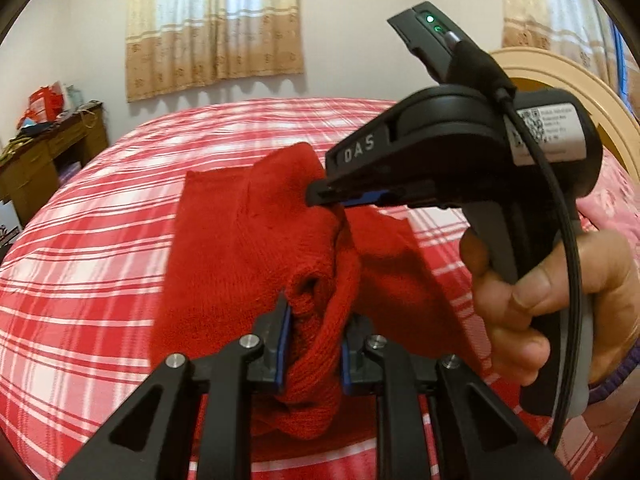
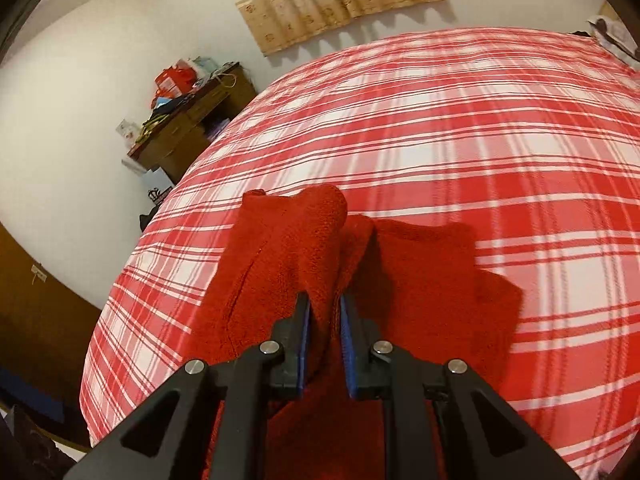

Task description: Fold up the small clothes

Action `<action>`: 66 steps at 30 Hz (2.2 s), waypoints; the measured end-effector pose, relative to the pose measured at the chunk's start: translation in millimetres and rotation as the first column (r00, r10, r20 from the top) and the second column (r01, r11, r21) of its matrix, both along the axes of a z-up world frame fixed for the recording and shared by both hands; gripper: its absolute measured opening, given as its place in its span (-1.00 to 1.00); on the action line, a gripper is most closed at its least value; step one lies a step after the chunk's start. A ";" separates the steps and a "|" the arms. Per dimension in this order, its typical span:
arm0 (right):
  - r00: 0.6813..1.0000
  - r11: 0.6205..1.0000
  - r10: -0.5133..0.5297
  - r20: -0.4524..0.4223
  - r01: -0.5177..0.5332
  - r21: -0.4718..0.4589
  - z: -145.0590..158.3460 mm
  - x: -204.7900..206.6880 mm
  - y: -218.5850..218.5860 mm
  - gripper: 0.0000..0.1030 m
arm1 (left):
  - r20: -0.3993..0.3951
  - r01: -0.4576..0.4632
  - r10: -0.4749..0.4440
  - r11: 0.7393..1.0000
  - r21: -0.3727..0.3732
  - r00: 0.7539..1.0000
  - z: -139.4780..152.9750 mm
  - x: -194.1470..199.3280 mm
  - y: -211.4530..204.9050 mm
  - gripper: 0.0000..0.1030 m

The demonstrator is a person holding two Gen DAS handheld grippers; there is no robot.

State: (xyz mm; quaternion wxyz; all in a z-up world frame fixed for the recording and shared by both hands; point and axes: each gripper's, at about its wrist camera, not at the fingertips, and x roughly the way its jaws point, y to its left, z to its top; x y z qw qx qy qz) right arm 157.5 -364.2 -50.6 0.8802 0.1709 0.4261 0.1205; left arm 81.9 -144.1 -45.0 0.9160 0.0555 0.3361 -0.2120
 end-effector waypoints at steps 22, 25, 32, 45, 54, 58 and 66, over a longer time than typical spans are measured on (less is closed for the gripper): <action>0.984 0.986 -0.162 -0.073 0.164 0.027 -45.8 -20.6 -65.6 -0.45 | -0.093 0.141 -0.138 0.990 0.029 0.986 -11.5 -28.1 -45.1 -0.46; 0.974 0.973 -0.224 -0.033 0.225 0.046 -26.7 -51.7 -83.0 -0.41 | -0.113 0.150 -0.147 0.989 0.018 0.983 -6.4 -46.7 -32.1 -0.13; 0.970 0.967 -0.242 0.002 0.241 0.080 -15.6 -141.7 -86.5 -0.20 | -0.114 0.069 -0.068 0.998 0.002 0.991 -6.8 -90.7 23.5 0.31; 0.991 0.979 -0.057 0.119 0.079 -0.187 2.3 -166.1 3.9 -0.16 | -0.118 -0.067 0.077 0.994 0.084 0.990 -18.9 -72.1 31.6 0.45; 0.999 0.984 -0.034 -0.003 0.033 -0.175 -39.0 -153.0 6.5 -0.84 | -0.144 -0.144 0.154 0.986 0.080 0.978 -36.3 -51.3 41.2 0.15; 1.000 0.995 -0.023 -0.011 0.021 -0.100 -36.8 -162.7 2.8 -0.87 | -0.157 -0.107 0.113 0.993 0.047 0.981 -28.8 -55.8 39.0 -0.43; 0.997 0.995 -0.070 -0.040 0.066 -0.080 -50.5 -178.2 -9.2 -0.88 | -0.169 -0.067 0.074 0.997 0.049 0.983 -20.0 -64.9 34.7 -0.56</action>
